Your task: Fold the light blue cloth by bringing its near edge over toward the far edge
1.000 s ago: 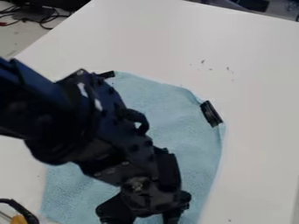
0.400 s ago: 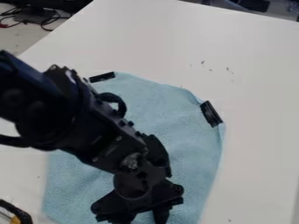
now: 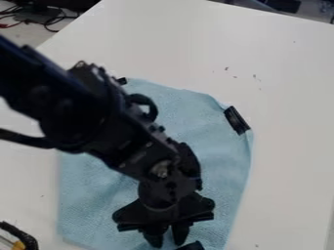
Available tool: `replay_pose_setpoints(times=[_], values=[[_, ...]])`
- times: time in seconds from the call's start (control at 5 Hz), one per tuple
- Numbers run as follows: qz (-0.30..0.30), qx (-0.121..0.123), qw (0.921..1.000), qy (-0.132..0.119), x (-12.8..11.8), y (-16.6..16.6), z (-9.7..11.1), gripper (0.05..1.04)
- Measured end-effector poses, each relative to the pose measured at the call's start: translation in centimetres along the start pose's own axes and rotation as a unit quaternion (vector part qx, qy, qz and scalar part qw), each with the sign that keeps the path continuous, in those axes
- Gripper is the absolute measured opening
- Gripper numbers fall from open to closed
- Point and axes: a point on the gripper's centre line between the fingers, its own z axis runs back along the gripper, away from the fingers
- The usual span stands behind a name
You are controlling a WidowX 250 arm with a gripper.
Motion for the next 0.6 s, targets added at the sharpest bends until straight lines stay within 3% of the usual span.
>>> replay_pose_setpoints(times=[0.2,0.4,0.6], values=[[-0.01,0.026,0.9996,-0.002,1.2,0.3,0.6,0.134],[-0.003,0.037,0.9993,-0.001,3.1,-0.2,2.7,0.057],[0.013,0.05,0.9985,0.017,6.2,-1.1,5.7,0.054]])
